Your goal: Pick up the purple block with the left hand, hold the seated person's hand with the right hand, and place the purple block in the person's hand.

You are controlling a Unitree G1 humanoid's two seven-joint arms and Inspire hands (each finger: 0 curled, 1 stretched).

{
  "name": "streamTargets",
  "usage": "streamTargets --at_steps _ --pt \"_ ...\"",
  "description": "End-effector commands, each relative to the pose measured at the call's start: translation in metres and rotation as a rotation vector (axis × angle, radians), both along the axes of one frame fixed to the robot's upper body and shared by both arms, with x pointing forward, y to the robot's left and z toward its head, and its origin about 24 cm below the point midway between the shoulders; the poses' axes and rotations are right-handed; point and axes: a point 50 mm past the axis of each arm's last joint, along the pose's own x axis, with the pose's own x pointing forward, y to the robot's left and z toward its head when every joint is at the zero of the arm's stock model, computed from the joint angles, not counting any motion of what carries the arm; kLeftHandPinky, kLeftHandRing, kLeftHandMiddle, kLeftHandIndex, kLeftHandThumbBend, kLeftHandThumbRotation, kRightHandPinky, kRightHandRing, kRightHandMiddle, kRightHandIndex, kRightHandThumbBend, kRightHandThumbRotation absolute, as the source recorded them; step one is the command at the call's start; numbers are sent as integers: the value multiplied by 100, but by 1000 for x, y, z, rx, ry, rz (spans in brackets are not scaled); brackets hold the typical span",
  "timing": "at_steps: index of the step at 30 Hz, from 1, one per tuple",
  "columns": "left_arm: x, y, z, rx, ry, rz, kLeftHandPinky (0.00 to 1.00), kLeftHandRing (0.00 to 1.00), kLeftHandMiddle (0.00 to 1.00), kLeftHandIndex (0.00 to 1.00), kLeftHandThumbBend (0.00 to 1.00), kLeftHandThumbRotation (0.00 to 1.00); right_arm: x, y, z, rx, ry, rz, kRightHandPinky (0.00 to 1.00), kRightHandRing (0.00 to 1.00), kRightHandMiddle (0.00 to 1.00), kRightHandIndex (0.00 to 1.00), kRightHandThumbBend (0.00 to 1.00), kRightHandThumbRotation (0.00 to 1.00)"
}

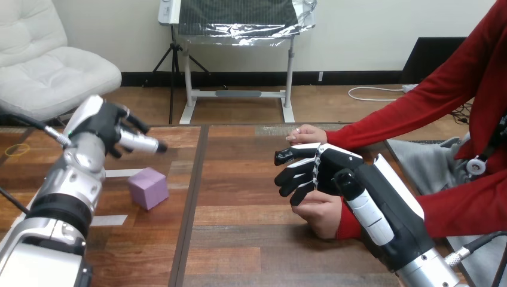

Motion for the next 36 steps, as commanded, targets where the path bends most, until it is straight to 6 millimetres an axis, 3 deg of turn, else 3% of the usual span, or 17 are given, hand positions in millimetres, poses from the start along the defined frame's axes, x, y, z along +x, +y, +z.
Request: streamTargets --at_steps 1,20,36 --pt "-1 9 15 -80 -110 7 39 44 49 47 74 0 12 0 15 -12 -89 -10 47 57 61 68 80 98" --pt "-20 12 11 -344 -248 69 38 43 48 47 68 0 17 -5 12 -39 -136 -131 44 55 60 66 73 92" --pt "-31 10 4 -281 -240 84 38 42 46 48 71 0 17 -7 11 -31 -133 -135 44 55 60 66 72 92"
